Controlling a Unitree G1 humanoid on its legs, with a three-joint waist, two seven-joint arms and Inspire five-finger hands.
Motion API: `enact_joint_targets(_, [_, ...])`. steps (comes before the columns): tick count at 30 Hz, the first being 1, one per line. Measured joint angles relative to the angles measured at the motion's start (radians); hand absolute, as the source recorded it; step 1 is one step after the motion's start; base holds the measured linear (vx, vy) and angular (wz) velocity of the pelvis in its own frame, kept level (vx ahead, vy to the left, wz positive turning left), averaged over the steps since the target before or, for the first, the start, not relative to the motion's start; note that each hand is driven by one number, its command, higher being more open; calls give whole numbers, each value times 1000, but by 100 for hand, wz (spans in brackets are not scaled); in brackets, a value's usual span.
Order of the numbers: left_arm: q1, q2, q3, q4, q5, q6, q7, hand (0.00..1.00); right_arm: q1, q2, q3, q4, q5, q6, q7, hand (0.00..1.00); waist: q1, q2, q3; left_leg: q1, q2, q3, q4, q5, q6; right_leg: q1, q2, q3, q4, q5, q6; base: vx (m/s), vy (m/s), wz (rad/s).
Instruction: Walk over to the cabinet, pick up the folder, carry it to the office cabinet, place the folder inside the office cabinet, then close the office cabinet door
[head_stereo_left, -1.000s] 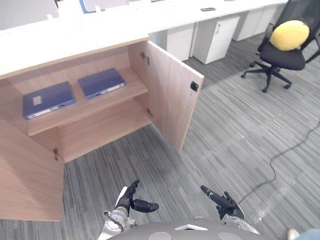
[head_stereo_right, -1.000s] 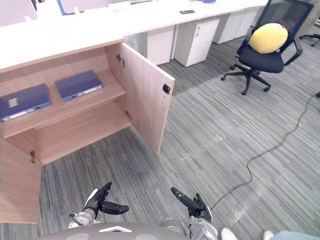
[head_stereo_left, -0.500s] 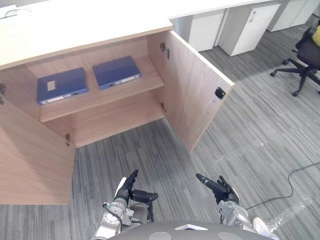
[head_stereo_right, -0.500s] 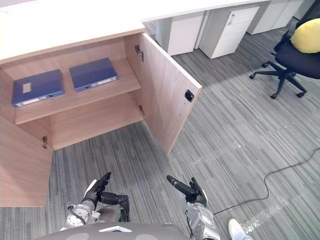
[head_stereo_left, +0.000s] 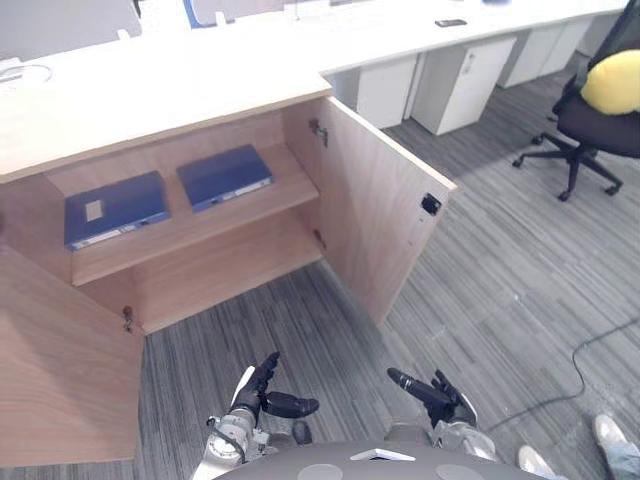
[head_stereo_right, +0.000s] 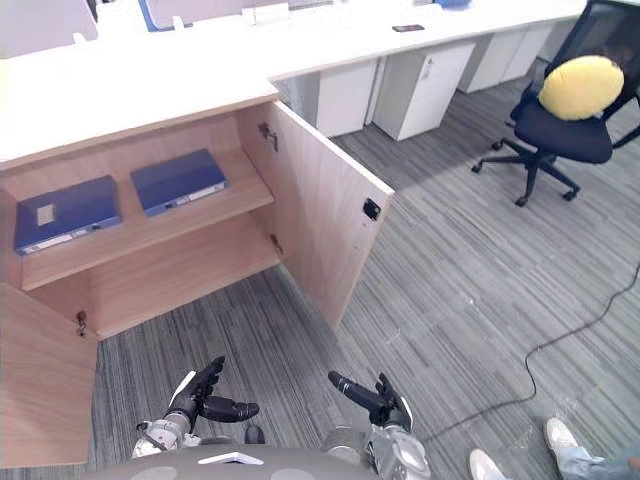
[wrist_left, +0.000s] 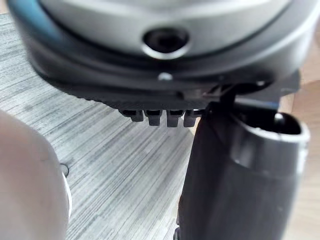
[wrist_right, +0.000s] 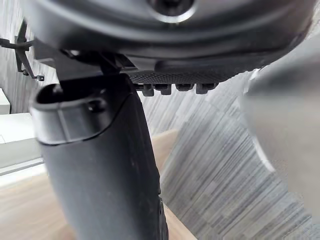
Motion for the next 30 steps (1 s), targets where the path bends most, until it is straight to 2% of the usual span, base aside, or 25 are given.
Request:
enact_joint_targets(2, [-1, 3, 13, 11, 0, 0, 11, 100, 0, 1, 4, -1, 1, -2, 0, 100, -5, -2, -2, 3, 2, -24, 7, -5, 3, -23, 6, -1, -18, -61, 13, 94, 11, 44])
enact_joint_targets(3, [-3, 1, 34, 24, 0, 0, 16, 100, -2, 2, 8, -2, 1, -2, 1, 100, -9, -1, -1, 1, 9, -45, 20, -9, 4, -28, 16, -1, -97, -89, 19, 122, -53, 51])
enact_joint_targets(5, [-12, -4, 58, 43, 0, 0, 23, 100, -2, 4, 13, -3, 2, -2, 0, 100, -8, 0, -2, -6, 26, -68, 43, -16, -13, -18, 44, 25, -285, -89, 28, 101, -71, 46])
enact_joint_targets(7, [-18, 0, 87, 61, 2, 1, 28, 100, 10, 13, 12, -28, 2, 3, 0, 100, -4, -2, -3, -20, 48, -112, 88, -41, -44, 7, 65, 50, -480, -69, 53, 119, -178, 46])
enact_joint_targets(8, [-17, 1, 99, 62, 3, 1, 30, 100, 27, 20, 9, -64, 2, 9, 0, 100, -4, -10, -8, -27, 50, -132, 102, -52, -58, 21, 63, 54, -544, -52, 65, 133, -299, 76])
enact_joint_targets(9, [-10, 3, 126, 59, 4, 1, 31, 100, 65, 31, -8, -156, 2, 25, -2, 100, -4, -38, -26, -41, 40, -168, 117, -77, -84, 42, 48, 58, -609, -24, 91, 115, -301, 76])
enact_joint_targets(10, [-10, 7, 138, 53, 4, 1, 32, 100, 77, 32, -16, -192, 2, 27, -3, 100, -2, -56, -36, -45, 32, -178, 119, -85, -95, 50, 37, 50, -627, -14, 94, 137, -382, 72])
enact_joint_targets(11, [-6, 15, 160, 48, 5, 1, 34, 100, 83, 29, -39, -246, 2, 33, -4, 100, 6, -89, -57, -48, 23, -188, 123, -96, -108, 57, 24, 42, -650, 37, 124, 166, -392, 54])
enact_joint_targets(12, [-5, -8, 178, 54, 4, 10, 41, 100, 76, 3, -103, -312, 2, 37, -13, 100, 12, -61, -68, -59, 57, -206, 131, -104, -124, 66, 52, -1, -652, 21, 105, 170, -368, 46])
enact_joint_targets(13, [1, -18, 179, 54, 4, 9, 40, 100, 65, -12, -137, -341, 3, 36, -18, 100, 14, -45, -76, -64, 70, -217, 130, -102, -128, 69, 65, -13, -660, 18, 100, 180, -279, 45])
enact_joint_targets(14, [15, -32, 179, 54, 3, 8, 37, 100, 25, -62, -207, -369, 5, 28, -20, 100, 16, -16, -89, -69, 89, -237, 117, -99, -140, 81, 90, -40, -685, 19, 94, 194, -226, 37])
enact_joint_targets(15, [20, -35, 179, 55, -1, 9, 32, 100, -20, -125, -259, -368, 5, 23, -24, 100, 17, -1, -91, -67, 107, -260, 91, -87, -156, 92, 111, -58, -702, 26, 84, 195, -210, 39])
enact_joint_targets(19, [31, -23, 195, 56, -10, 11, 20, 100, -106, -280, -361, -351, 5, 21, -39, 100, 13, -12, -88, -44, 137, -295, 26, -44, -182, 129, 144, -94, -749, 31, 76, 169, -124, 27])
enact_joint_targets(24, [25, -3, 188, 56, -19, 6, 9, 100, -228, -436, -361, -228, 4, 20, -40, 100, 7, -38, -86, -20, 115, -315, 20, -43, -181, 185, 128, -104, -795, 34, 73, 85, 17, 12])
enact_joint_targets(30, [28, 8, 180, 67, -63, 5, 5, 100, -340, -471, -264, -157, 3, 20, -57, 100, 9, -43, -83, -24, 91, -335, 19, -33, -165, 196, 105, -120, -809, 60, 74, -6, 39, 13])
